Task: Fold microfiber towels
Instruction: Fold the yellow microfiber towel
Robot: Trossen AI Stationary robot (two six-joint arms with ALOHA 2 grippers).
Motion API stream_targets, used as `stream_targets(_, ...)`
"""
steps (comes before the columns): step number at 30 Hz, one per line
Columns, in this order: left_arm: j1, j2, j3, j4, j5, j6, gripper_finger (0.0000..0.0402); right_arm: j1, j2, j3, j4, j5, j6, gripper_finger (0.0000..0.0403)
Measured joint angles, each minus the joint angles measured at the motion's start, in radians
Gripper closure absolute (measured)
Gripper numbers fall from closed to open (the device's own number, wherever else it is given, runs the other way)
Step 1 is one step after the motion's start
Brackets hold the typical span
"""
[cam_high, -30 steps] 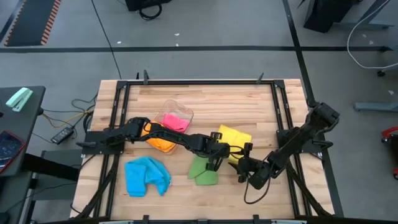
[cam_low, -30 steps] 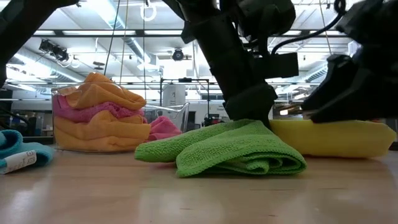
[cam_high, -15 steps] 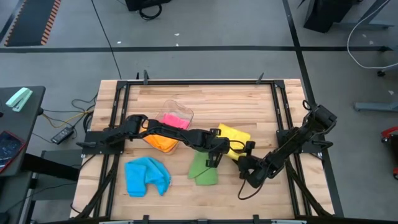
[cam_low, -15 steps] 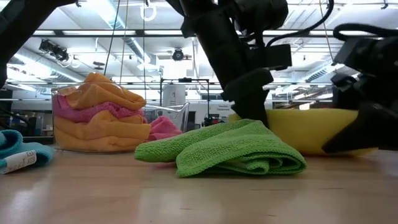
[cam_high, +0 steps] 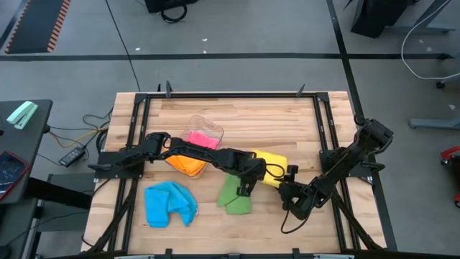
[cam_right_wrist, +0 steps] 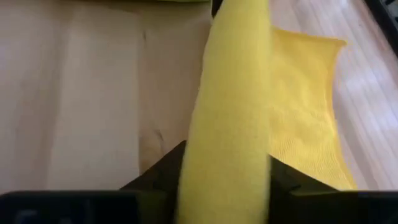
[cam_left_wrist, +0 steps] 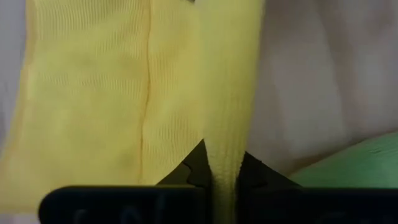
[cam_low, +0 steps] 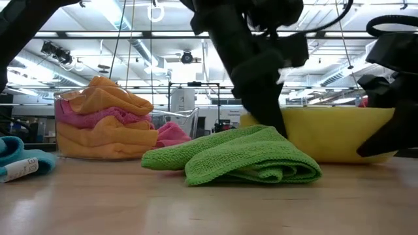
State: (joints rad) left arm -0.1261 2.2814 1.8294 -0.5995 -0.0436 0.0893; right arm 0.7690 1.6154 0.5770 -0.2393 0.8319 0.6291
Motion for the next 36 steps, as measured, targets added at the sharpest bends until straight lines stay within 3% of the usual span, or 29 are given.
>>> stream_targets(11, 0.023, 0.000, 0.049, -0.024, 0.053, 0.103, 0.0370, -0.029, -0.077, 0.001, -0.003, -0.229, -0.011, 0.0393)
stream_targets(15, 0.039, 0.002, 0.046, -0.011, 0.061, 0.123, 0.0329, -0.038, -0.118, -0.016, -0.006, -0.287, 0.012, 0.0393)
stream_targets(21, 0.044, 0.002, 0.046, 0.003, 0.090, 0.168, 0.0226, -0.040, -0.154, -0.075, -0.009, -0.291, 0.135, 0.0395)
stream_targets(25, 0.058, 0.002, 0.046, 0.008, 0.093, 0.189, 0.0182, -0.038, -0.185, -0.090, -0.011, -0.283, 0.194, 0.0391)
stream_targets(30, 0.084, -0.003, 0.044, 0.007, 0.107, 0.236, 0.0170, -0.039, -0.250, -0.090, -0.009, -0.295, 0.162, 0.0384)
stream_targets(36, 0.135, -0.009, 0.044, 0.010, 0.148, 0.248, 0.0194, -0.027, -0.278, -0.089, -0.006, -0.382, 0.059, 0.0388)
